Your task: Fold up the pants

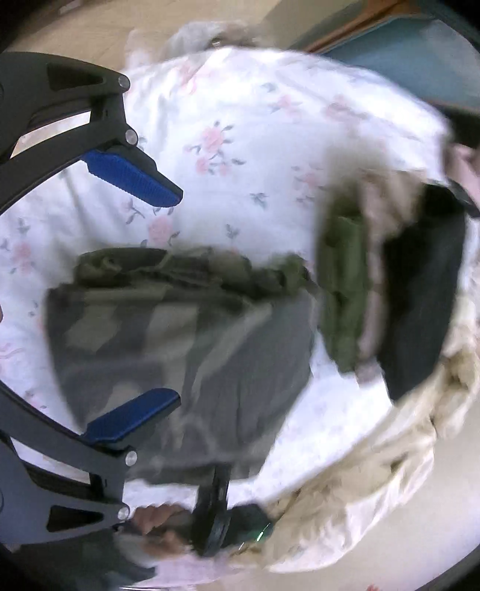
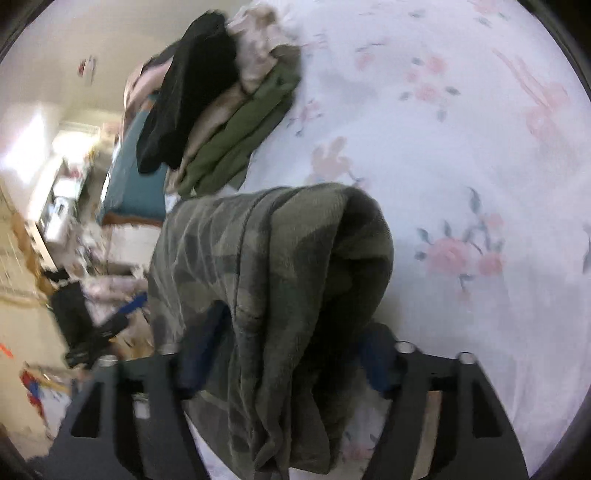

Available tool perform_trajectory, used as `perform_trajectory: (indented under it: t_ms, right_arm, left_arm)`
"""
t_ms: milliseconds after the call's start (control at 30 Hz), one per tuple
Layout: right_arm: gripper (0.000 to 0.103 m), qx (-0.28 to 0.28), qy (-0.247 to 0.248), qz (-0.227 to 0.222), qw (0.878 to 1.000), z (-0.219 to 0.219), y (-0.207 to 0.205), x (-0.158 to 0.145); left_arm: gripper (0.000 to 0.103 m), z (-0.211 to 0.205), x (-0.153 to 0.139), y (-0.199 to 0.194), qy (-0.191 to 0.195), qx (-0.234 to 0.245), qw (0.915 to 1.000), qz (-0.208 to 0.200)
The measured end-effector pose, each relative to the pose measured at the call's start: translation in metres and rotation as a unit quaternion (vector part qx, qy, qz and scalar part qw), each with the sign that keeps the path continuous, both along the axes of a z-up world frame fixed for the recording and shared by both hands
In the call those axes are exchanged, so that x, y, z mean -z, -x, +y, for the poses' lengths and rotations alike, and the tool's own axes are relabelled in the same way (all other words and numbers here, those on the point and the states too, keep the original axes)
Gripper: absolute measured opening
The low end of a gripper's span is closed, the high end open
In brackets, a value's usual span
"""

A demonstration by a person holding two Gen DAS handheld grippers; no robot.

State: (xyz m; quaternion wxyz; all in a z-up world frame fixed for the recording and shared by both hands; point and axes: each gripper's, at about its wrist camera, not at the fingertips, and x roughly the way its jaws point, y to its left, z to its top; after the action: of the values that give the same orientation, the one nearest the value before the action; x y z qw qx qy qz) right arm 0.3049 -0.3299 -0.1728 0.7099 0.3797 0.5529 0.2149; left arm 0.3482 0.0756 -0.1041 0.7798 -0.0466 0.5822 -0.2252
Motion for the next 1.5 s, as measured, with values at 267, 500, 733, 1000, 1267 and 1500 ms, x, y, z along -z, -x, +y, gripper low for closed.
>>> perform_trajectory:
  t_ms: [267, 500, 733, 1000, 1267, 1500]
  right_arm:
    - [0.088, 0.035, -0.066, 0.013, 0.997, -0.002, 0.042, 0.028]
    - [0.054, -0.021, -0.031, -0.038, 0.999, 0.056, 0.064, 0.021]
    - [0.021, -0.039, 0.032, -0.115, 0.992, 0.056, 0.052, -0.037]
    - [0.053, -0.114, 0.122, 0.031, 0.985, 0.023, 0.034, -0.013]
    - [0.055, -0.085, 0.248, -0.036, 0.964, -0.001, 0.075, -0.088]
    - [0.024, -0.136, 0.261, -0.109, 0.949, 0.065, 0.082, -0.09]
  left_arm:
    - [0.099, -0.022, 0.057, -0.008, 0.0, 0.058, 0.9974, 0.043]
    - [0.079, -0.022, 0.068, -0.007, 0.028, 0.063, 0.9965, 0.047]
    - [0.033, -0.034, 0.041, 0.028, 0.031, 0.069, 0.9965, 0.034]
    - [0.048, -0.036, 0.03, 0.063, -0.023, 0.047, 0.9968, 0.061]
    - [0.055, -0.017, -0.036, 0.102, -0.099, -0.02, 0.9937, -0.049]
    - [0.032, -0.094, -0.015, 0.126, -0.104, 0.093, 0.9885, -0.057]
